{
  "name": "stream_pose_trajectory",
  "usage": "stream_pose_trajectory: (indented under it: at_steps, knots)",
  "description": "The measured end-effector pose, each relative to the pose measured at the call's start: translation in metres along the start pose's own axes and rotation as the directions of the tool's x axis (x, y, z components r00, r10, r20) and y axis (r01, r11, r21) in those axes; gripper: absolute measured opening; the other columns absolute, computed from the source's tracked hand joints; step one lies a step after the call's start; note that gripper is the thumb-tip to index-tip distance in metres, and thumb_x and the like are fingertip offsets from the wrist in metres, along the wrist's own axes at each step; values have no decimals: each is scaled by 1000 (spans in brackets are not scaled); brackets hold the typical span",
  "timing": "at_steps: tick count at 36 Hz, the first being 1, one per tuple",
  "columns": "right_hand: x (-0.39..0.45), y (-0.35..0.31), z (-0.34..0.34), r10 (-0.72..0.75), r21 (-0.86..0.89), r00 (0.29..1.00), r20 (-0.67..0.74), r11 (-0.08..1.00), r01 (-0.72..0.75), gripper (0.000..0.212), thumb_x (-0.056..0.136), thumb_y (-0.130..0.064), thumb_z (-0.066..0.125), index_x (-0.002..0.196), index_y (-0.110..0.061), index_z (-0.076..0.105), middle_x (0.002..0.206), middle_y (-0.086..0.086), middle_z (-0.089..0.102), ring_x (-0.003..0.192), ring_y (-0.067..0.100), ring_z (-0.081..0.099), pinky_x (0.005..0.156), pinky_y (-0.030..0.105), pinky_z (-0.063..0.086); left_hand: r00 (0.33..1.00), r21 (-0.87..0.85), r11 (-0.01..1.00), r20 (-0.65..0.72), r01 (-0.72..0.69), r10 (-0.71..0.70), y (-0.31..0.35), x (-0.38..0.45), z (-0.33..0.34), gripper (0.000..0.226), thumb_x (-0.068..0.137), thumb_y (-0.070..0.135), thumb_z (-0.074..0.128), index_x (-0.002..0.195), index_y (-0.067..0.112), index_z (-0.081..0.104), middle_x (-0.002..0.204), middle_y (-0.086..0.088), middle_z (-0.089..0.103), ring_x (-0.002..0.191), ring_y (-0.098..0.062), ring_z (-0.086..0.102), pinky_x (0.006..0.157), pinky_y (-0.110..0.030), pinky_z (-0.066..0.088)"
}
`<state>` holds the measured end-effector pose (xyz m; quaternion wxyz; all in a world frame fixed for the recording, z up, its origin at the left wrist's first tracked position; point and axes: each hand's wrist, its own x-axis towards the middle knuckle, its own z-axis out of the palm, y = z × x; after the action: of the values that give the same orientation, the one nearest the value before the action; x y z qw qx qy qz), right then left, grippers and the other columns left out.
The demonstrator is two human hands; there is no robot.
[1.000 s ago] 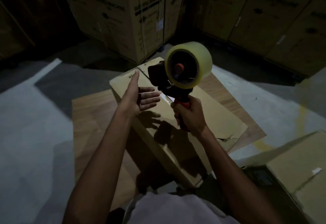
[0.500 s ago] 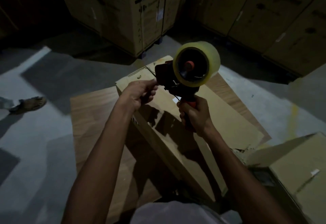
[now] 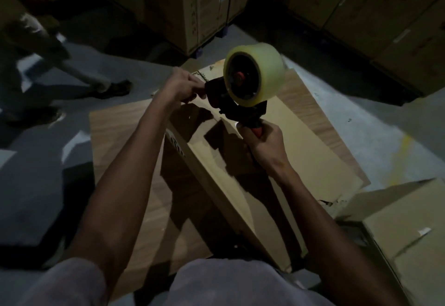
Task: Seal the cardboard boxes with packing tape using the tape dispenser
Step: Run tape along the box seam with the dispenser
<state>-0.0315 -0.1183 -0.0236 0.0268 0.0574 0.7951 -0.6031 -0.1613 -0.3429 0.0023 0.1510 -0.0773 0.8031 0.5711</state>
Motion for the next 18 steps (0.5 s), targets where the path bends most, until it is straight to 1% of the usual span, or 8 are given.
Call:
stream_pose_trajectory:
  at_steps: [4,7,8,10,12,15,17,18]
  knots:
    - [6,-2,3,-6,-43,1000,-21,999,5,40,86,-47,70,83,-8,64,65,9,62,53,26,58,49,44,47,999,88,996,-42,2,2,9,9,4,11,95,3,64,97,-3,73,79,-9,70,60,-11,52,51,-21,37]
    - [13,0,-2,-20,-58,999,-28,998,18,37,90,-40,72,79,-6,63,62,10,59,52,25,55,48,48,45,991,124,992,-131,-13,29,9,18,-6,18,90,18,74,98,2,76,87,-7,73,72,-11,61,59,-23,49]
    - [14,2,-5,-17,-63,1000,-25,998,15,35,90,-37,73,77,-6,64,61,8,59,52,24,55,49,46,43,986,144,990,-165,-10,34,9,21,-13,22,89,24,76,99,4,76,91,-6,74,81,-12,66,68,-27,54]
    - [14,7,-10,-6,-94,1000,-22,996,4,26,92,-32,76,73,-18,65,59,-4,62,52,18,58,49,35,42,979,174,985,-201,-10,45,8,29,-25,27,87,28,78,101,6,77,96,-8,75,92,-17,69,81,-35,59]
    - [14,10,-12,3,-148,1000,-27,989,-7,22,93,-27,77,73,-26,66,61,-6,66,54,16,63,50,33,46,978,196,978,-182,-64,101,8,33,-29,26,87,27,78,100,4,76,95,-11,75,90,-19,70,78,-35,58]
    - [16,8,-10,22,-188,999,-29,982,-27,21,92,-29,73,79,-13,69,68,10,70,62,36,67,51,49,52,962,254,956,-184,-150,200,9,36,-20,22,90,25,76,98,4,76,94,-9,75,88,-17,72,74,-31,59]
    - [21,5,-7,36,-182,999,-32,982,-41,25,90,-29,72,83,-6,68,71,16,69,64,40,66,51,51,50,950,294,945,-226,-146,217,9,42,-16,21,91,28,75,98,8,76,95,-6,75,87,-14,72,76,-33,61]
    - [24,3,-7,36,-182,999,-37,982,-42,27,90,-30,73,82,-5,68,70,15,69,59,36,65,49,48,50,945,318,938,-244,-136,220,9,45,-15,20,91,29,74,97,10,76,94,-5,75,86,-13,72,78,-36,62]
